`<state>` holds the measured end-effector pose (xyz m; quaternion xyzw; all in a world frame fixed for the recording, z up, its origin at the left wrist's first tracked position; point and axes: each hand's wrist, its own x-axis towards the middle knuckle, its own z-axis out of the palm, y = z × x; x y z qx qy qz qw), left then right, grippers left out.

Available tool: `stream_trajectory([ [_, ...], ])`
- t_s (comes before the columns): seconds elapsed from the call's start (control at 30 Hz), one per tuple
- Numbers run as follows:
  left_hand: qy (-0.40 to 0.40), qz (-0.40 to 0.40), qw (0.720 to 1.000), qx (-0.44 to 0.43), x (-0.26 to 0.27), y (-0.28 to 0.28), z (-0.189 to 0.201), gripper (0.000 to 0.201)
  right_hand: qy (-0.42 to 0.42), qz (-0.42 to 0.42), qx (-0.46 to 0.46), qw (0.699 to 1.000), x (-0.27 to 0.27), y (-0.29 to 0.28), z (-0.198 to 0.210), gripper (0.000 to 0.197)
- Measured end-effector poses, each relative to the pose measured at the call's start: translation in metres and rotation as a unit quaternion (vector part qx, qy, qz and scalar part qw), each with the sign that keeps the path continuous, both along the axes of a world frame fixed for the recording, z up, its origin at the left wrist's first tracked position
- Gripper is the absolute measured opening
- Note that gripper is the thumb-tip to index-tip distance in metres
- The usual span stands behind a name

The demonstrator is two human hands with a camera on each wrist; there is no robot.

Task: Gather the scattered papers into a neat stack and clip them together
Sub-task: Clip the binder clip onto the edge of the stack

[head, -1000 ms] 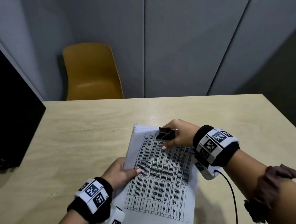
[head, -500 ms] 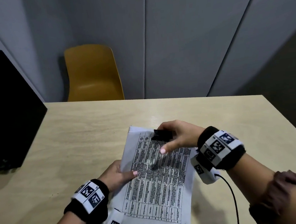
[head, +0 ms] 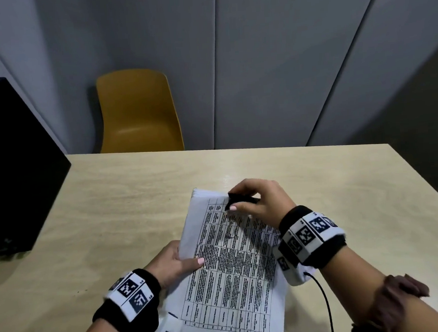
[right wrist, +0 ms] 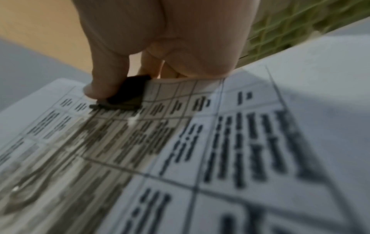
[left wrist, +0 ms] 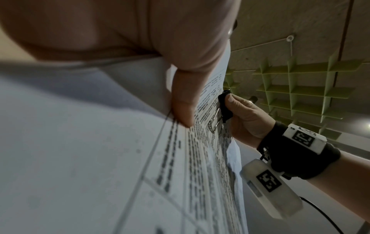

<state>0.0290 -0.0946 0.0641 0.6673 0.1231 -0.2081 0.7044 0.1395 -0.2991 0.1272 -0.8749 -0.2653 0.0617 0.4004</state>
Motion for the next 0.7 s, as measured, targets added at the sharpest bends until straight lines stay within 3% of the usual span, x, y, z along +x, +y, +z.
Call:
stream_trajectory([
  [0.07,0.017,0.008,1.000,0.002,0.000,0.002,-0.003,0.070,-0.002,-0.008,0.007,1.000,0.003,-0.003,0.002,0.028],
  [0.2,0.048,0.023,0.999,0.005,-0.001,0.002,-0.007,0.100,-0.004,-0.003,-0.013,1.000,0.006,-0.002,0.001,0.026],
  [0.3,0.061,0.022,0.998,0.012,-0.001,0.005,-0.008,0.085,0.001,0.003,-0.029,1.000,0.007,-0.001,-0.001,0.024],
  [0.4,0.056,0.007,0.998,0.028,-0.001,0.009,-0.017,0.106,0.015,0.004,-0.059,0.998,0.008,0.000,-0.006,0.024],
  [0.5,0.066,0.008,0.998,0.019,-0.002,0.010,-0.018,0.106,-0.005,0.001,-0.104,0.995,0.008,0.003,-0.011,0.031],
  [0.6,0.061,0.018,0.998,0.024,-0.004,0.010,-0.010,0.097,-0.080,-0.089,-0.176,0.977,0.002,0.004,-0.023,0.068],
  [0.7,0.069,0.042,0.996,0.036,-0.002,0.015,-0.006,0.073,-0.126,-0.251,-0.088,0.956,-0.012,-0.004,-0.046,0.073],
])
